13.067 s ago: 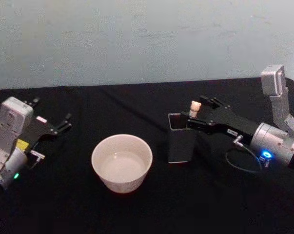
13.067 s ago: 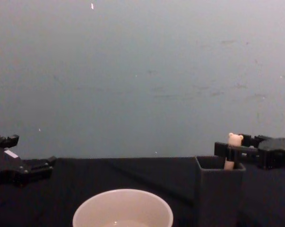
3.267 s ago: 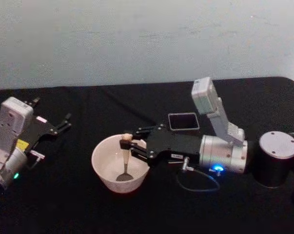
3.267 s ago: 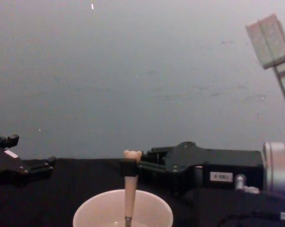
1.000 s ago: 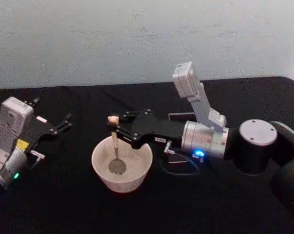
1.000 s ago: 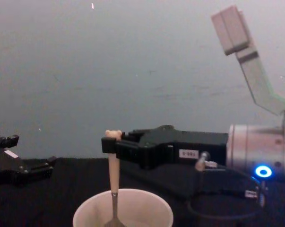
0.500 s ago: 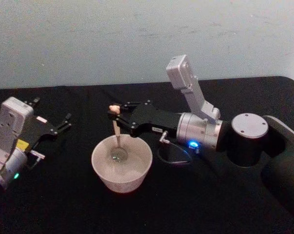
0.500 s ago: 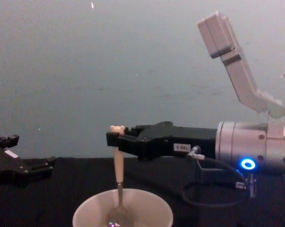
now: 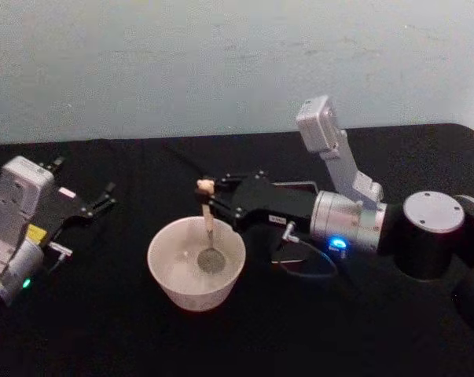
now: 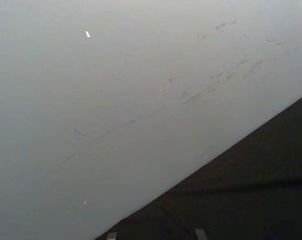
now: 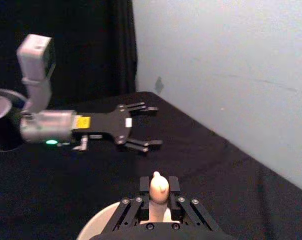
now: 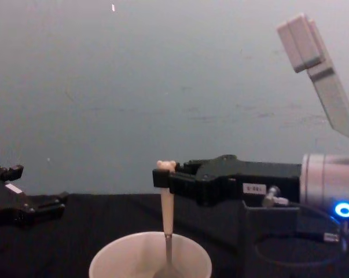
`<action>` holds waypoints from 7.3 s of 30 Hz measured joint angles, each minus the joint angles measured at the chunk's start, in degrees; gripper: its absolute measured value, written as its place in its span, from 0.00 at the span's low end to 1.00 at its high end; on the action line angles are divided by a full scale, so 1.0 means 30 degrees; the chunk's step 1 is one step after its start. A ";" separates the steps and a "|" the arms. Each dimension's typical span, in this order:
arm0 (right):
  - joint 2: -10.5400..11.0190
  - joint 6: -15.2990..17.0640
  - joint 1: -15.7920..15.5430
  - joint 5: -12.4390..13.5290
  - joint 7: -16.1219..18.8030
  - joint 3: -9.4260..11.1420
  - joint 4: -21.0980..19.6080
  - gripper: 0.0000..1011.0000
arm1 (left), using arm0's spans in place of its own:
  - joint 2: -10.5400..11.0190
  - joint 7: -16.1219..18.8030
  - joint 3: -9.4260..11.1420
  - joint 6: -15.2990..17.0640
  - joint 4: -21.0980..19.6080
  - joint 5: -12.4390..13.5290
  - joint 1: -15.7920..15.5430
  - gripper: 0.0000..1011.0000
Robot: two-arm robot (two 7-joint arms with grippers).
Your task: Pick up the stirring spoon with one hand, stir inside the cup, then place it back in its original position.
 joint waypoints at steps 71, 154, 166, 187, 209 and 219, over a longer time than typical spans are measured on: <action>0.3452 0.1676 -0.1830 0.7696 -0.3297 0.4515 -0.4339 0.21 | 0.0000 0.0000 0.0001 0.0001 0.0000 0.0000 -0.0001 0.99; 0.3052 0.1780 -0.3581 0.5355 -0.4249 0.3812 -0.2126 0.21 | 0.0000 -0.0001 0.0001 0.0000 0.0000 0.0000 -0.0001 0.99; 0.2957 0.1917 -0.3562 0.5071 -0.4276 0.3824 -0.1951 0.21 | 0.0000 0.0001 0.0001 0.0000 0.0000 0.0000 -0.0001 0.99; 0.2979 0.1893 -0.3554 0.5114 -0.4278 0.3825 -0.1977 0.25 | 0.0000 0.0000 0.0001 0.0000 0.0000 0.0000 -0.0001 0.99; 0.2979 0.1878 -0.3554 0.5139 -0.4278 0.3823 -0.1988 0.90 | 0.0000 0.0000 0.0001 0.0000 -0.0001 -0.0001 -0.0001 0.99; 0.2762 0.0956 -0.3690 0.4973 -0.4497 0.4257 -0.2304 0.99 | 0.0000 0.0001 0.0001 0.0000 -0.0001 0.0000 -0.0001 0.99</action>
